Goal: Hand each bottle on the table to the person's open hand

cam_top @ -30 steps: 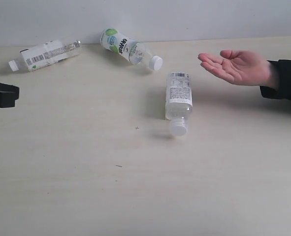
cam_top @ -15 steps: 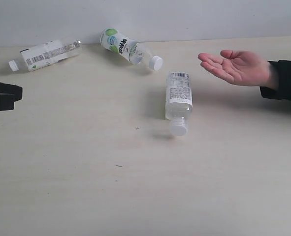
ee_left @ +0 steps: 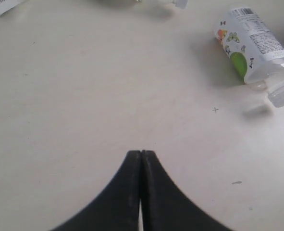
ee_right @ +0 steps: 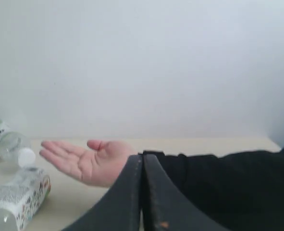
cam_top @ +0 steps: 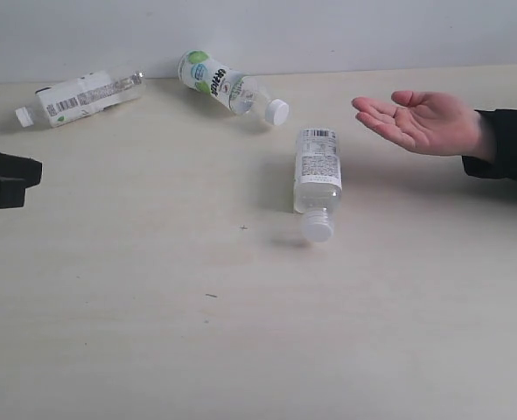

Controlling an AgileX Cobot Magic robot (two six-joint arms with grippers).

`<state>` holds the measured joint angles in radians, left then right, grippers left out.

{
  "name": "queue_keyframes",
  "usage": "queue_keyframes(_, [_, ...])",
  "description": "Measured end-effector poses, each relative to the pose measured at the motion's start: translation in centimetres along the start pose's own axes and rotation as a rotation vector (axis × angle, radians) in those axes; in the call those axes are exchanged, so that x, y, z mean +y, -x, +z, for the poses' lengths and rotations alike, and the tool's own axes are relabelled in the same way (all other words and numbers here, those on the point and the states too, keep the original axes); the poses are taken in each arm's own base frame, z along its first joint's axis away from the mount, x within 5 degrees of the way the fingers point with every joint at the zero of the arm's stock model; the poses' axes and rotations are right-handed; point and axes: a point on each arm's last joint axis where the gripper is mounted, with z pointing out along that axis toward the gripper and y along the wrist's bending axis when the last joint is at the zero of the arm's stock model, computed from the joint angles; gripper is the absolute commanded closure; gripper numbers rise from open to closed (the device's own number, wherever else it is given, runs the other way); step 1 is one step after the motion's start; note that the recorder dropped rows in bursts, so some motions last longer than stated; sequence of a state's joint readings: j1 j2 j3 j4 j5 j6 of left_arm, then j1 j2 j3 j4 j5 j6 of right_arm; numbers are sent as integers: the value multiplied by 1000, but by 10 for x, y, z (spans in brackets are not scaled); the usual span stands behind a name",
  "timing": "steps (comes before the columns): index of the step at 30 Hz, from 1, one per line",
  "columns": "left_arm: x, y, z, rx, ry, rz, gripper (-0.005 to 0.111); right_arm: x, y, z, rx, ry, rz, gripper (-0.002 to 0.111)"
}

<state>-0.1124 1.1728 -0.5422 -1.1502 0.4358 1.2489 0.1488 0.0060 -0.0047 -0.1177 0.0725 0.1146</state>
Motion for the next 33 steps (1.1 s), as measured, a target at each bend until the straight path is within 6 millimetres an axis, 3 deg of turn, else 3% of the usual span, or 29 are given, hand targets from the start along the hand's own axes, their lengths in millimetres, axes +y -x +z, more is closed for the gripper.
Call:
queue_keyframes(5, [-1,1,-4,-13,3,14,107,1,7,0,-78,11,39,108])
queue_keyframes(11, [-3,-2,-17,-75,58,11,107,1,9,0,-99,26,285,108])
queue_keyframes(16, [-7,-17,-39,-166,137,-2,107,1,13,0,-131,48,487,108])
queue_keyframes(21, [-9,-33,-56,-257,221,-38,107,1,46,6,-138,54,540,108])
queue_keyframes(24, [-5,-38,-65,-321,300,-71,107,1,78,17,-118,47,548,108])
queue_keyframes(28, [-6,-40,-71,-358,319,-79,107,0,116,49,13,-2,509,108])
queue_keyframes(33, [-6,-41,-71,-357,318,-79,107,5,137,103,313,-34,432,108])
